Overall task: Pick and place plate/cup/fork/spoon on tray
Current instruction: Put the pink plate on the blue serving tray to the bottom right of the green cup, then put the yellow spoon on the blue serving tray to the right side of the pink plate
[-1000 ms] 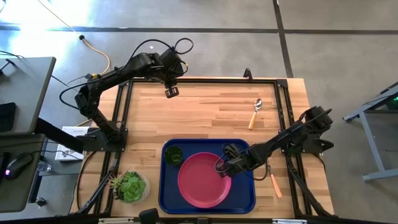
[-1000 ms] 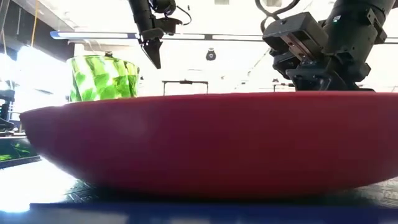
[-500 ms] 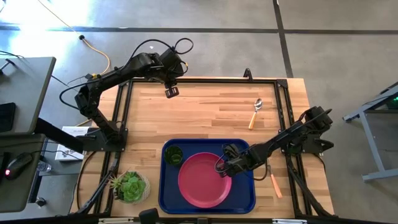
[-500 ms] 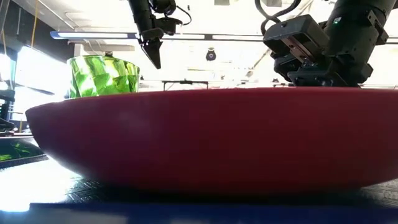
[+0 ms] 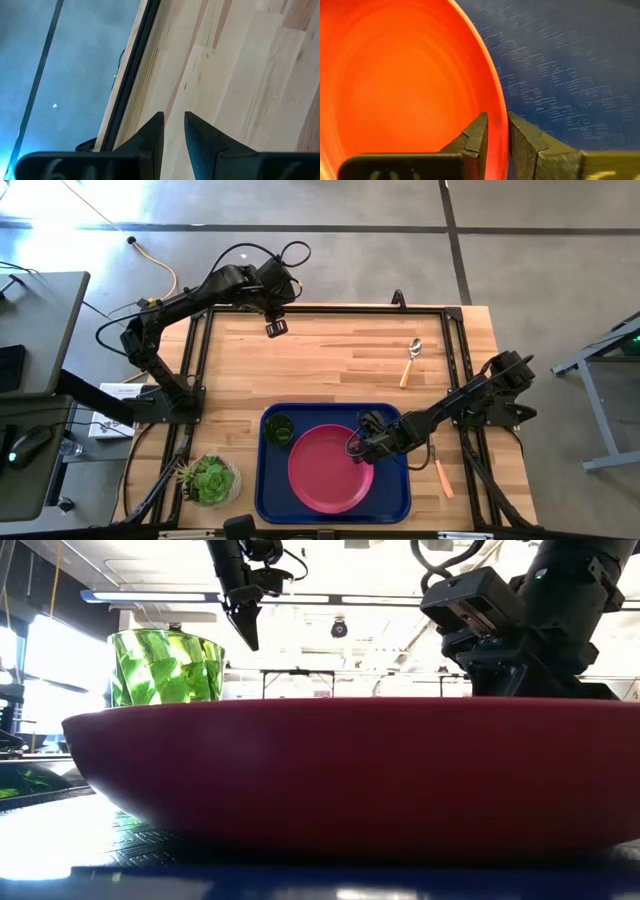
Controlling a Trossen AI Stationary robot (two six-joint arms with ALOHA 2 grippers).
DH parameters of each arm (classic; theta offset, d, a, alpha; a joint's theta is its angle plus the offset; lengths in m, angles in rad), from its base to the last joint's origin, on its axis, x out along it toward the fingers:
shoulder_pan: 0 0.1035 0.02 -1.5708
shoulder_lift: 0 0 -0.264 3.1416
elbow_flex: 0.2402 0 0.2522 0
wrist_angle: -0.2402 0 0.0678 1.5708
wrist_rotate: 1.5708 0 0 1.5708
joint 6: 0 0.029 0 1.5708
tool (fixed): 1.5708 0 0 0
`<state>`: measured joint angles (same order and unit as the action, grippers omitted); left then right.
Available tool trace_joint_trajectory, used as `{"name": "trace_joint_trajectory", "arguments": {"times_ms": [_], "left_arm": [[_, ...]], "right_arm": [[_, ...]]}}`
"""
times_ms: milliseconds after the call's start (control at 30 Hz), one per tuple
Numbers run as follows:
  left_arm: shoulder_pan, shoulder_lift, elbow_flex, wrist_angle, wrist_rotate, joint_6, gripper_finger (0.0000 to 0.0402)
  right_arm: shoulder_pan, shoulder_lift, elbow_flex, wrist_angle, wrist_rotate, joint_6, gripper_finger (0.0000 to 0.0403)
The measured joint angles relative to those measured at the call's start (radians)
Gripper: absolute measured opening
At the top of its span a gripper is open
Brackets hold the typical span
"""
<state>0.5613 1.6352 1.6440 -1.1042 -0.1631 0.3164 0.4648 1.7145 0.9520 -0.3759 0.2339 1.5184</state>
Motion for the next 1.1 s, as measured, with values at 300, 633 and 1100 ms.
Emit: {"name": "trace_joint_trajectory", "arguments": {"times_ms": [300,633,1100], "left_arm": [[0.0,0.0,0.0,0.0,0.0,0.0,0.0065],[0.0,0.0,0.0,0.0,0.0,0.001,0.0065],[0.0,0.0,0.0,0.001,0.0,0.008,0.0065]], "right_arm": [[0.0,-0.001,0.001,-0.001,-0.001,0.013,0.0081],[0.0,-0.001,0.002,-0.003,0.0,0.03,0.0105],[-0.041,-0.077,0.002,-0.084,0.028,0.028,0.0108]]}}
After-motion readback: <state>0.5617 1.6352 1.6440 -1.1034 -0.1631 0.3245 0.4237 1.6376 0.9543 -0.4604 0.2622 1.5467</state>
